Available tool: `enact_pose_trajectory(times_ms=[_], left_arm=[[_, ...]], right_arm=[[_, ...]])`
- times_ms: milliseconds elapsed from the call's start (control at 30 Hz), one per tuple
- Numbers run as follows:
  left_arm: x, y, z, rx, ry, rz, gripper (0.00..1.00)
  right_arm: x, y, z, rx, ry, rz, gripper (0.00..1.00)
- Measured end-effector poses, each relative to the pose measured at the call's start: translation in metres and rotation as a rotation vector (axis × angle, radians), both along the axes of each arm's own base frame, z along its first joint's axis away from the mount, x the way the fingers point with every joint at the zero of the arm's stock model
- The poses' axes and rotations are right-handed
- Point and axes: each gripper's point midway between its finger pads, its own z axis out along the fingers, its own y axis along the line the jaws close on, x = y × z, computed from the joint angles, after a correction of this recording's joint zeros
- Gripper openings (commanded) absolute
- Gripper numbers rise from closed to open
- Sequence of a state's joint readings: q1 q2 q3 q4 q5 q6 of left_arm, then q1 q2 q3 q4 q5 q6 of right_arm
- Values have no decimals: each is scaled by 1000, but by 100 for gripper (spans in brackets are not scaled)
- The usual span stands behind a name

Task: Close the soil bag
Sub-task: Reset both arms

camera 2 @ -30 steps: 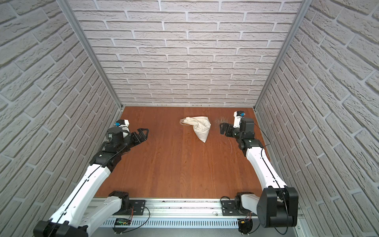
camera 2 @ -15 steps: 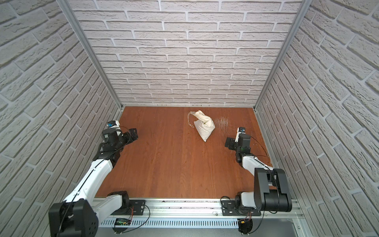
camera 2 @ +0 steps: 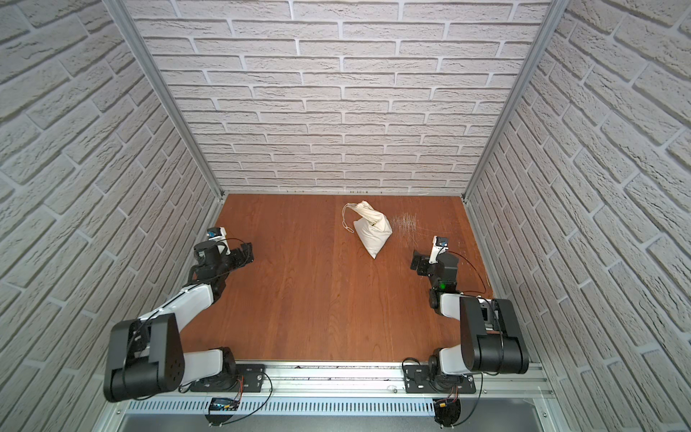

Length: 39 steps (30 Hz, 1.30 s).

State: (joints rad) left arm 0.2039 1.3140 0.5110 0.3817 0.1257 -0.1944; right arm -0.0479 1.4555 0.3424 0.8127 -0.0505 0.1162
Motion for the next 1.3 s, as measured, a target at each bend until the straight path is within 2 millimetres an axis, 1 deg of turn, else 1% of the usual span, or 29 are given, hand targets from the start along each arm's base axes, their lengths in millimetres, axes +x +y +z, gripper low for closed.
enact_pose_trajectory(times_ms=[133, 200, 267, 367, 433, 533, 700, 1300], left_arm=[[1, -9, -18, 40, -14, -54, 98], [1, -18, -28, 64, -9, -93, 98], [3, -31, -33, 95, -14, -142, 98], [7, -42, -37, 128, -38, -184, 98], [10, -40, -40, 138, -44, -178, 98], [10, -27, -47, 149, -29, -122, 98], [13, -20, -42, 162, -47, -82, 98], [13, -17, -40, 180, -49, -57, 98]], right_arm=[[-1, 2, -9, 0, -8, 10, 98], [0, 2, -12, -1, -3, 12, 98], [1, 3, -11, -5, -7, 15, 98], [6, 4, -7, -12, -10, 22, 99], [13, 7, -3, -23, -8, 28, 99], [21, 14, 5, -42, -18, 47, 98], [19, 16, -2, -50, 13, 49, 99], [19, 13, -3, -56, 19, 37, 99]])
